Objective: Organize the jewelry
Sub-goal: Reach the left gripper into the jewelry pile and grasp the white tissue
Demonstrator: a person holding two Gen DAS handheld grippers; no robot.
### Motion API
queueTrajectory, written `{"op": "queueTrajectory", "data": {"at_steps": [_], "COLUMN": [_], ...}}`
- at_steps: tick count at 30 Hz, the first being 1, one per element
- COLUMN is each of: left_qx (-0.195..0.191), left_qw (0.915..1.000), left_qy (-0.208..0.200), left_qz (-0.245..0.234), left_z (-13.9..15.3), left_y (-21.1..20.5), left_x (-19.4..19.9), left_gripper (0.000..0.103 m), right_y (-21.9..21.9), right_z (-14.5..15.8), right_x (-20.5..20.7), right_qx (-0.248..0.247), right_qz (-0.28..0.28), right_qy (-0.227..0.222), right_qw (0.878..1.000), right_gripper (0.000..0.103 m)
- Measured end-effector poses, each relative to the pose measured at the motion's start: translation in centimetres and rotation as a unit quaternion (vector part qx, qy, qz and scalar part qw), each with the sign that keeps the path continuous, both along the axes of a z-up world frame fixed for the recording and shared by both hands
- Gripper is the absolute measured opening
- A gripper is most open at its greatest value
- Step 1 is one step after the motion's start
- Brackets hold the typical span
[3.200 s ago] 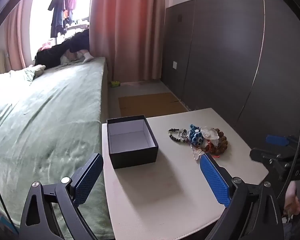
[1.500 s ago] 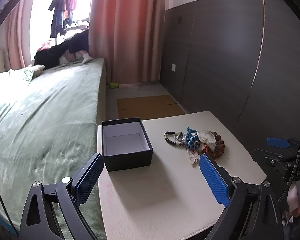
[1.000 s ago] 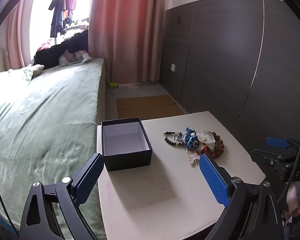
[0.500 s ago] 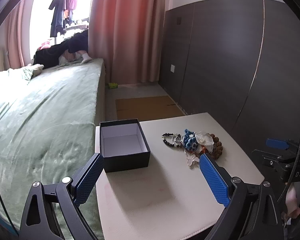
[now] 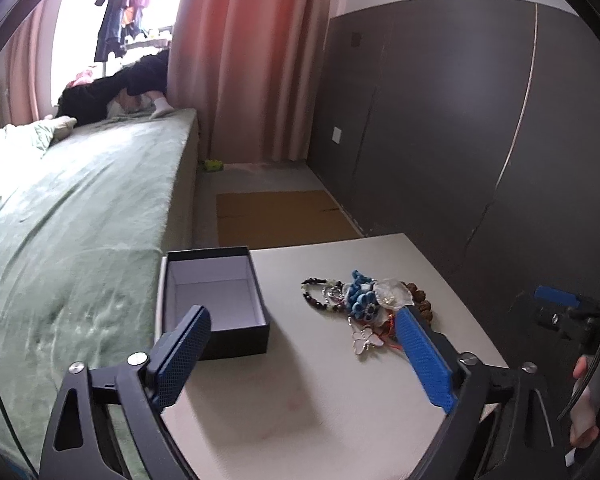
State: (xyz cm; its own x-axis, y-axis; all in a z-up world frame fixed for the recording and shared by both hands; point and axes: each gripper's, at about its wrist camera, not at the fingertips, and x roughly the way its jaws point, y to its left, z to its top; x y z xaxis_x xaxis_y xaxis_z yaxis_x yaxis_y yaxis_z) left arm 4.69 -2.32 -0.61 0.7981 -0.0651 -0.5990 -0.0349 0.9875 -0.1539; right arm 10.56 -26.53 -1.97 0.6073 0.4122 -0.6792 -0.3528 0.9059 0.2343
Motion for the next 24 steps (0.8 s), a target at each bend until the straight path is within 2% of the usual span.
{"op": "queueTrajectory", "data": {"at_steps": [6,10,13,21,24], "left_qx": [0.003,0.0,0.0,-0.017,-0.008], "left_qw": [0.9996,0.9986,0.998,0.9955,0.9943], "left_qy": [0.019,0.038,0.043,0.061,0.066], "left_qz": [-0.019,-0.037,-0.047,-0.07,-0.083], "left_z": [-1.2,-2.2,-2.8,-4.1,-4.3], "left_y": [-1.4,-2.8,-3.9,-6.4,-7.6], "left_x": [1.8,3.2,4.0,6.7,7.8], "left_gripper": [0.076,0.059,0.058,0.053,0.053], "right_y": [-1.9,-3.0,-3.5,-5.1,-5.5], "right_z": [-0.1,-0.6,-1.2,-2.7,-3.2], "right_x": [1.6,2.9,3.8,5.6,6.1], "right_qx": [0.02,0.037,0.045,0.074,0.079], "right_qz": [-0.027,-0.046,-0.055,-0.084,-0.091], "right_qy": [0.011,0.031,0.047,0.085,0.097], "right_qw": [0.999,0.998,0.996,0.99,0.988], "right_gripper": [0.101,0.096,0.09,0.089,0.089]}}
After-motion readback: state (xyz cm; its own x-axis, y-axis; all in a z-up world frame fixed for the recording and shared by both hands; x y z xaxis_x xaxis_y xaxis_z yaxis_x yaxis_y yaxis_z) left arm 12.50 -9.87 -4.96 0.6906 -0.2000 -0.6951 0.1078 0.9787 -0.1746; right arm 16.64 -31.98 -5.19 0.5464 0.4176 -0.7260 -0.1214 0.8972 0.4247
